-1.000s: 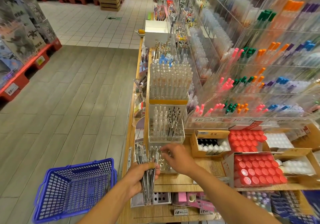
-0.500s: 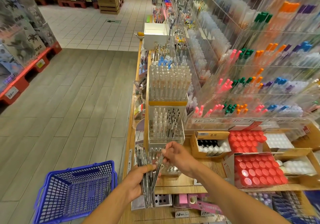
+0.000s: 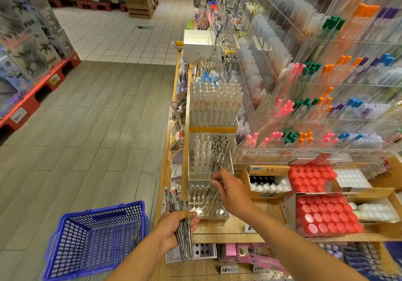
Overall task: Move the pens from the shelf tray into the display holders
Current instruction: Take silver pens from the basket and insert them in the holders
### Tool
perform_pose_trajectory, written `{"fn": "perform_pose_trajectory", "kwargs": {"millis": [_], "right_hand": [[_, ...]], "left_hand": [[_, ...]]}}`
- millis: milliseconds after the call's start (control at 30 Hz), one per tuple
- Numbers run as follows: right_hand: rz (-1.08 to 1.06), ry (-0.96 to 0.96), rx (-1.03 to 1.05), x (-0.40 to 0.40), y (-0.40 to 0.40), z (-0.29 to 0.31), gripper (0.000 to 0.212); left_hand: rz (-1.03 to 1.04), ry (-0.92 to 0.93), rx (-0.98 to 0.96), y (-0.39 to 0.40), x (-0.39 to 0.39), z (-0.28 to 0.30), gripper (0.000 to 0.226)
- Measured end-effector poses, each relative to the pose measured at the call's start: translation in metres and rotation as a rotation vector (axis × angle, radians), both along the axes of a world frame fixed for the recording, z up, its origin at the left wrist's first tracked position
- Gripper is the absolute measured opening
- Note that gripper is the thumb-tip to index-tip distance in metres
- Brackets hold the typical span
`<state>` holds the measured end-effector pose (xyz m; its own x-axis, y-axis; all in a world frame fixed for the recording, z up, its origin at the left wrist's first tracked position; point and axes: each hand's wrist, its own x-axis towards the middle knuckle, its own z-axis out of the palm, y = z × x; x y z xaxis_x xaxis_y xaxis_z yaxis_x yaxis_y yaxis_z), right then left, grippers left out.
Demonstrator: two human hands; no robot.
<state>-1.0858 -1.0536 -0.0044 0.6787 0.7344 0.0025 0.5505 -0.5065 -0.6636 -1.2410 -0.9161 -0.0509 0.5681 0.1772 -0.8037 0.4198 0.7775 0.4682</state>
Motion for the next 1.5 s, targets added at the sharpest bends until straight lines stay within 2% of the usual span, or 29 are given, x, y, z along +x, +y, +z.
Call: {"fn": "perform_pose_trajectory", "kwargs": {"millis": [267,700,1100,1167,1333,1433,1500], "right_hand": [[0.045,-0.025,-0.107,0.002,0.000,-0.010,0.011],[0.192,-0.280,-0.270,-0.003,0.013,-0.011,0.025],[0.121,-0.326,-0.301,-0.008,0.012,-0.023,0.023],[0.081,-0.206,-0.217,-0.011,0.011,-0.020,0.021],[0.138,0.501,-0.107,-0.016,0.012,-0.002,0.027],[0.112,0.715,0.039,-0.019,0.010,0.004,0.015],[0.074,0.798,0.107,-0.019,0.010,0.005,0.015]], "left_hand": [[-0.013,0.021,0.018,0.000,0.000,-0.002,0.018],[-0.048,0.038,0.064,-0.001,0.003,0.007,0.012],[-0.017,-0.038,0.006,-0.001,0.007,0.013,0.020],[-0.023,-0.058,-0.001,-0.001,0.008,0.014,0.019],[-0.011,-0.121,-0.013,-0.005,0.010,0.020,0.020],[-0.019,-0.152,-0.031,-0.006,0.010,0.024,0.019],[-0.028,-0.147,-0.020,-0.005,0.011,0.024,0.020]]}}
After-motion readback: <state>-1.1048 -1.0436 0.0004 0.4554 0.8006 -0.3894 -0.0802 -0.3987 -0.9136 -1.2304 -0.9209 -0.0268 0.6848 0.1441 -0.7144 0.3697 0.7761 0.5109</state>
